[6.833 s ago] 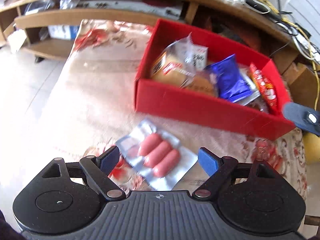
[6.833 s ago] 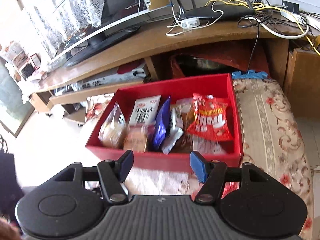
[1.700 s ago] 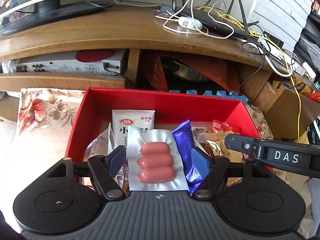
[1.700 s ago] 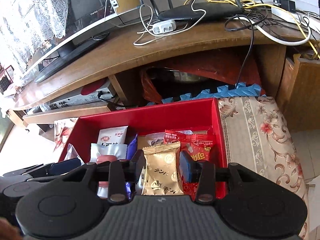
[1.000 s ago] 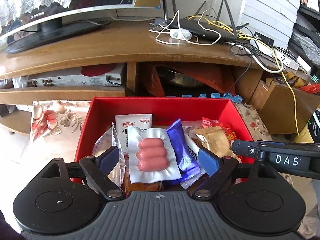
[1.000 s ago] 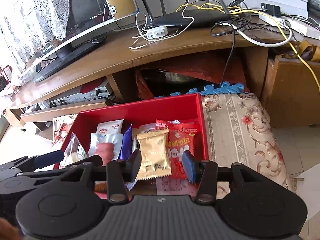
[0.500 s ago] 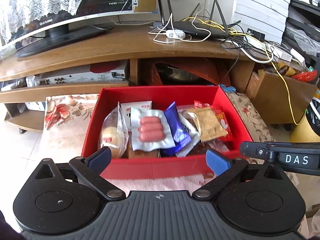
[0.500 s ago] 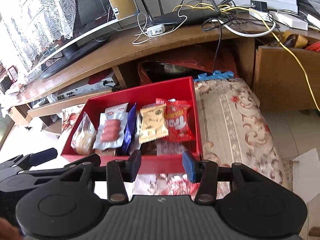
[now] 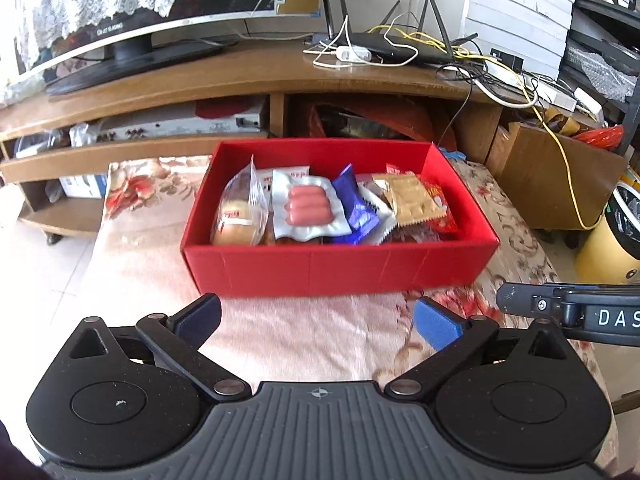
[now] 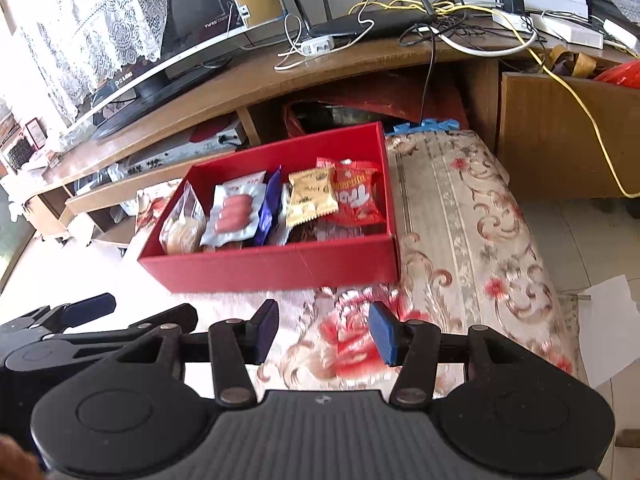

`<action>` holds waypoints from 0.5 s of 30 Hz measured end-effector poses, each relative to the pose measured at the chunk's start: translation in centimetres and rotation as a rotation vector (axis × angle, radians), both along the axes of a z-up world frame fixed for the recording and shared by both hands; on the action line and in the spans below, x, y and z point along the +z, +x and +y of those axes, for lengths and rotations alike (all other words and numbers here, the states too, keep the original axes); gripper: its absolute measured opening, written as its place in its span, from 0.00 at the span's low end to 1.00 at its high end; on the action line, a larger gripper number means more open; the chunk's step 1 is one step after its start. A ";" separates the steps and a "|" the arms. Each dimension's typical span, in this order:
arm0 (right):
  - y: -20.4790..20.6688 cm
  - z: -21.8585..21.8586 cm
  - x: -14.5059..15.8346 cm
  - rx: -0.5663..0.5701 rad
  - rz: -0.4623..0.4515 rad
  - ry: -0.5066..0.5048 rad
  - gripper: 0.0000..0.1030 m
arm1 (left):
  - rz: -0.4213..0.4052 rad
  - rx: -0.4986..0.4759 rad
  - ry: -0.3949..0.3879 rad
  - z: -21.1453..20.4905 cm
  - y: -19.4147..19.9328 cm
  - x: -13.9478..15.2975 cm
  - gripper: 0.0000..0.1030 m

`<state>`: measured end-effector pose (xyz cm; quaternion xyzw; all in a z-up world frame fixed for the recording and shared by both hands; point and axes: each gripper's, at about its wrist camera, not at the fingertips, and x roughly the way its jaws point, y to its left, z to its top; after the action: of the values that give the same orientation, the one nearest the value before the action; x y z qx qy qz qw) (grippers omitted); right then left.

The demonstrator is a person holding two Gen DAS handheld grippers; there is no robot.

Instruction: Organize snacks

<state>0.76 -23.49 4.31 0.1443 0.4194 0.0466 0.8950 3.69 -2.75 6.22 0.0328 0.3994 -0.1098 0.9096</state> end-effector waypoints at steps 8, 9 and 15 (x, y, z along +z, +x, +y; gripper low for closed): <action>-2.1 0.5 -0.7 0.009 0.023 -0.029 0.45 | 0.058 -0.007 -0.009 0.3 -1.8 -1.2 1.00; -2.3 0.5 -0.9 0.008 0.028 -0.033 0.45 | 0.059 -0.006 -0.001 0.2 -1.9 -1.3 1.00; -3.5 1.1 -1.6 0.024 0.056 -0.051 0.45 | 0.072 0.014 -0.017 0.7 -2.9 -1.7 1.00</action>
<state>-2.73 -22.36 2.68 0.1177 0.4471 0.0425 0.8857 0.74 -2.06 4.50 0.0184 0.4313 -0.1079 0.8955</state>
